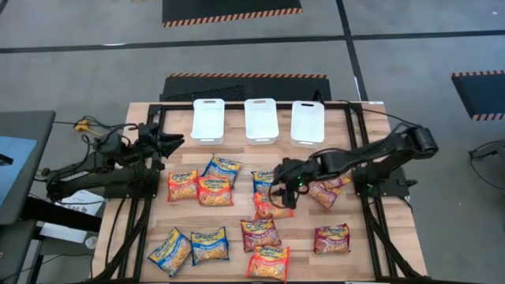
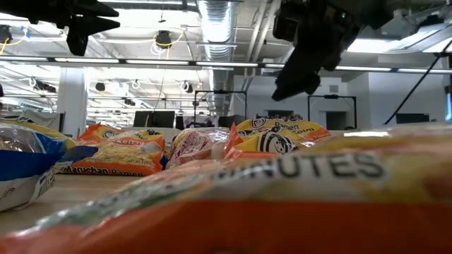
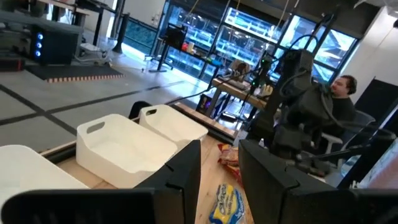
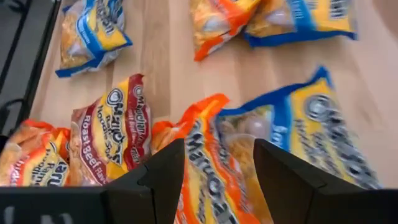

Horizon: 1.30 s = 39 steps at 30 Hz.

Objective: Sort Maruchan noodles
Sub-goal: Put the top right orange noodle pack into the top right white bin

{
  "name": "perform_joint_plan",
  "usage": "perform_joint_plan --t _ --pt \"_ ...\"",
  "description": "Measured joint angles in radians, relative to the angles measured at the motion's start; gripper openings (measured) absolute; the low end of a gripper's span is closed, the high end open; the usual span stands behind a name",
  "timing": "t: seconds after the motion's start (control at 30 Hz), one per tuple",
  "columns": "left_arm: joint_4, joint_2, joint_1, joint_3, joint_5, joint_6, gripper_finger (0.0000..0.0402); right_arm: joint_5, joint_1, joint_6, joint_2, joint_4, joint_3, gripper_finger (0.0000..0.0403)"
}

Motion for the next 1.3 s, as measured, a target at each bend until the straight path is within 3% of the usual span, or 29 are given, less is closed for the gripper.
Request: perform_joint_plan --t 0.63,0.8,1.07,1.3 --pt "-0.042 0.000 0.000 0.000 0.000 -0.021 0.0096 0.002 0.039 -0.007 0.178 0.051 0.000 0.0211" --pt "-0.043 0.000 0.000 0.000 -0.001 -0.021 0.0096 0.002 0.038 -0.006 0.178 0.012 0.000 0.0160" --pt "-0.043 0.000 0.000 0.000 -0.008 -0.018 0.0096 0.001 0.038 0.020 0.178 -0.005 0.000 0.0021" --pt "-0.043 0.000 0.000 0.000 -0.008 -0.018 0.0096 -0.007 0.036 0.023 0.148 -0.084 0.027 0.0007"
